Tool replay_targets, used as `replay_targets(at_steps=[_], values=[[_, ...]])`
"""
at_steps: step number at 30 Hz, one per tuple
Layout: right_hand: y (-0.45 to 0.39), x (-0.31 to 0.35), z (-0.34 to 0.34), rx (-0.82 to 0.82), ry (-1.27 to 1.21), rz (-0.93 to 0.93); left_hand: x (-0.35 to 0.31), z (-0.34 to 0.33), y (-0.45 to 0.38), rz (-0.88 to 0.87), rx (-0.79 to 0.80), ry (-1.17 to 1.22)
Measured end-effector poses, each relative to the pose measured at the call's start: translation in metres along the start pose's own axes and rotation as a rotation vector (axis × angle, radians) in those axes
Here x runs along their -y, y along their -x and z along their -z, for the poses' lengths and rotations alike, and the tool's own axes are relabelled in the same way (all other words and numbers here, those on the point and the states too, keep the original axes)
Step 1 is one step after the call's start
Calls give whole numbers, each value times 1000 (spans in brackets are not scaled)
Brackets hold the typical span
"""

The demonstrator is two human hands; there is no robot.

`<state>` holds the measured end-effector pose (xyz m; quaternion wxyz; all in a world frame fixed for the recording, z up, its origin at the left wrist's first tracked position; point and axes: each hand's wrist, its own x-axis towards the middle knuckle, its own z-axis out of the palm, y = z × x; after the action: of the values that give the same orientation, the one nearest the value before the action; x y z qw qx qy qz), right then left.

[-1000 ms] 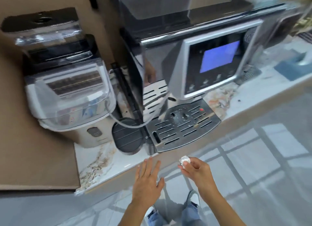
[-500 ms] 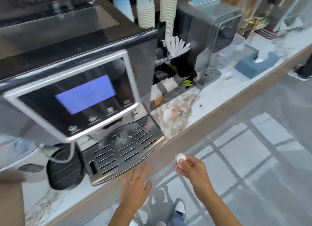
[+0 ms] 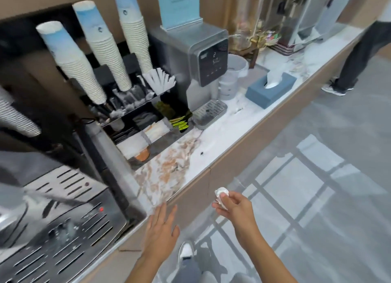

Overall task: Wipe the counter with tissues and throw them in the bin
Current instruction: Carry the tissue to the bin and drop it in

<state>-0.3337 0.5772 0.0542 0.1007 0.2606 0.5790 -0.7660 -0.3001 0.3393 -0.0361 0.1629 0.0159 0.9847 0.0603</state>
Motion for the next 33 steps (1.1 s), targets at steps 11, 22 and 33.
replay_targets(at_steps=[11, 22, 33], values=[[-79, 71, 61, -176, -37, 46, -112, 26, -123, -247, -37, -44], [-189, 179, 108, -265, -48, 71, -202, 49, -252, -314, -3, -32], [-302, 262, 131, -214, -6, 90, -266, 79, -352, -248, -67, 47]])
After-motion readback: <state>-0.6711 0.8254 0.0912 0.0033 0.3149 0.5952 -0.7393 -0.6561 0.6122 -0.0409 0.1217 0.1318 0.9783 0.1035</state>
